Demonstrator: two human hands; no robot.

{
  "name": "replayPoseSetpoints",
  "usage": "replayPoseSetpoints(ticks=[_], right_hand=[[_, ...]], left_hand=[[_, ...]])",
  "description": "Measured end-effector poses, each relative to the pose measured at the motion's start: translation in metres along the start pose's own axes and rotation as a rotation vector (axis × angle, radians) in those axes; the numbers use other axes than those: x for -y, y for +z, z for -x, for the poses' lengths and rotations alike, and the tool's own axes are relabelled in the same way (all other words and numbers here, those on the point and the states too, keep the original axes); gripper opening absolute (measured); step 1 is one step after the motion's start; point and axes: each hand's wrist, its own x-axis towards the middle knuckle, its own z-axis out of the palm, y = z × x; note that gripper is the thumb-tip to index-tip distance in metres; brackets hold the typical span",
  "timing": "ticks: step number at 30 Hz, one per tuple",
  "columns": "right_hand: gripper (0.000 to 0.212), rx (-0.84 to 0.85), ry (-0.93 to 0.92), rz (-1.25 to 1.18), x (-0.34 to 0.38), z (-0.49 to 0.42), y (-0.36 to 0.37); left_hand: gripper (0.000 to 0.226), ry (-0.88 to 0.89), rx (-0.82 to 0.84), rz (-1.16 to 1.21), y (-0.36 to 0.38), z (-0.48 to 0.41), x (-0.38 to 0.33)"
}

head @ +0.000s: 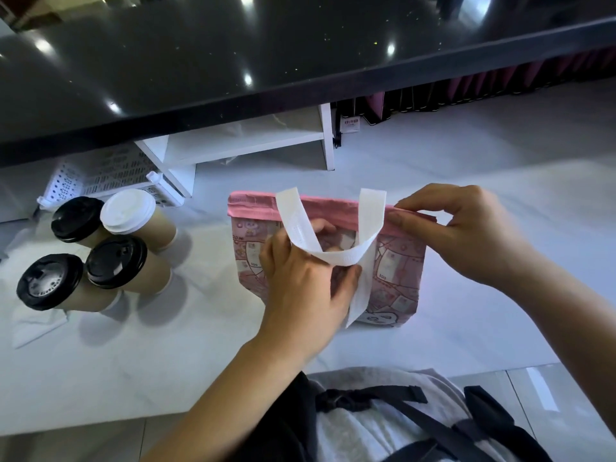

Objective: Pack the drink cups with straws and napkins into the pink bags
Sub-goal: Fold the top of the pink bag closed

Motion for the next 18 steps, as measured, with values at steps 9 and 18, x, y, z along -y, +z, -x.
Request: replayPoseSetpoints(ticks=[9, 18], right_hand=[[0.009, 0.06, 0.004, -0.058, -0.003, -0.003, -0.002], [0.008, 0.056, -0.046, -0.042, -0.003, -0.002, 0.0]], left_hand=[[0.017, 0.192, 0.089, -0.014, -0.01, 0.024, 0.024], [0.033, -0.009, -0.442, 0.423, -0.073, 0.005, 0.057]])
